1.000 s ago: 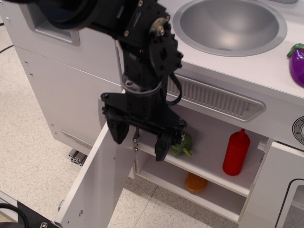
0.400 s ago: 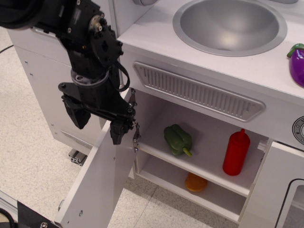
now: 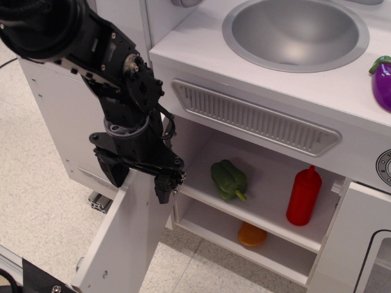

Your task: Close cabinet

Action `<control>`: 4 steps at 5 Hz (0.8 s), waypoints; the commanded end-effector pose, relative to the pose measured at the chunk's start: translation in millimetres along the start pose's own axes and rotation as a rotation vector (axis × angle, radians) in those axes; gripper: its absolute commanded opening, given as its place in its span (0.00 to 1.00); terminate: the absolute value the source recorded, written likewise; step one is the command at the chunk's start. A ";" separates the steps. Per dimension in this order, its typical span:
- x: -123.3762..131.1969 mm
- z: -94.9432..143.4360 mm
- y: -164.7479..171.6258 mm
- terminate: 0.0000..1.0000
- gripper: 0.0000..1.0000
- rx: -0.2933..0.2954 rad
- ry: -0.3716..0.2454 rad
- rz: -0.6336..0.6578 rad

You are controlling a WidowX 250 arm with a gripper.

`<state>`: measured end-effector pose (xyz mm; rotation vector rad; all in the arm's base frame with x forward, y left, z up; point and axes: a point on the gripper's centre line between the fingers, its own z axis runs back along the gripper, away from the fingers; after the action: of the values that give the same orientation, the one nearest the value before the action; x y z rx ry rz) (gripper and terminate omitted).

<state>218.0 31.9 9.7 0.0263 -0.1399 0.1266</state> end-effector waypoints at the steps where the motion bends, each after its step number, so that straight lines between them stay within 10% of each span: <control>1: 5.6 -19.9 -33.1 0.00 1.00 -0.025 0.029 0.028; 4: 1.7 13.7 -120.3 0.00 1.00 -0.159 0.009 -0.037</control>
<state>222.2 -83.0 6.2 -0.1113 -0.0770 0.0878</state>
